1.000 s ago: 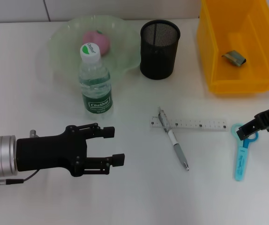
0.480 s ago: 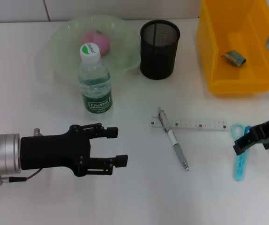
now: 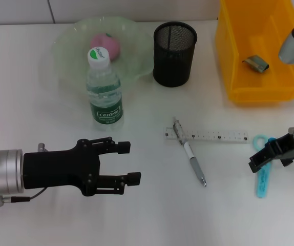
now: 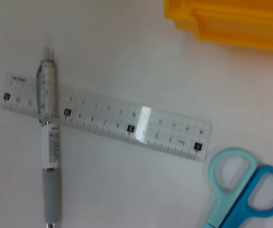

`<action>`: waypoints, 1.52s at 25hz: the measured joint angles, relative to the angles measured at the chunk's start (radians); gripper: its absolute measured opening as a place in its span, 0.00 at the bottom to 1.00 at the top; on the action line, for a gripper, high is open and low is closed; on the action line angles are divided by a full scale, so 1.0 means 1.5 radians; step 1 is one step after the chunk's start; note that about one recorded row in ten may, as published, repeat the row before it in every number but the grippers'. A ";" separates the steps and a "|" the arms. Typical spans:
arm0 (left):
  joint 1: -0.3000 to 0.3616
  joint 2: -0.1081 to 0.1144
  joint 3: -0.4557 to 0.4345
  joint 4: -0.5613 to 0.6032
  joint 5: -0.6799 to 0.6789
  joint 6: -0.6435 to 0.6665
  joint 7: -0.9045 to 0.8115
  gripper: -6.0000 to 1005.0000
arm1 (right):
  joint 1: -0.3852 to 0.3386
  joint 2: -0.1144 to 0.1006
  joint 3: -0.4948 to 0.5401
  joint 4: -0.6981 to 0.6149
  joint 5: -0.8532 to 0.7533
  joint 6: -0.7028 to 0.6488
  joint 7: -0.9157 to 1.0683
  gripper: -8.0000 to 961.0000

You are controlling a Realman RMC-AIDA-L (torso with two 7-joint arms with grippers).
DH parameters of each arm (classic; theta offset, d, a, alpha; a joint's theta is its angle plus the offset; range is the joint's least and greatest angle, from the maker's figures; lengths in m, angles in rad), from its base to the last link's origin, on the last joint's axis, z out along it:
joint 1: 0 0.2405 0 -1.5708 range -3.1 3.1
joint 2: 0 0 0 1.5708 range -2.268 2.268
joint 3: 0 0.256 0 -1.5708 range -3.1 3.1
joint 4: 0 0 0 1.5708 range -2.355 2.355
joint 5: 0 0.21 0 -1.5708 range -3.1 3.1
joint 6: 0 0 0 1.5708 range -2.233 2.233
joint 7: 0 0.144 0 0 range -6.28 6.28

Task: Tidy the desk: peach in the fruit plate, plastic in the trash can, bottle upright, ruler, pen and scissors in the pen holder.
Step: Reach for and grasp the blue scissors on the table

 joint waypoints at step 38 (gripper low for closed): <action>0.012 -0.003 -0.003 -0.001 0.000 -0.002 0.003 0.83 | 0.049 0.000 -0.057 0.062 -0.035 0.019 0.000 0.84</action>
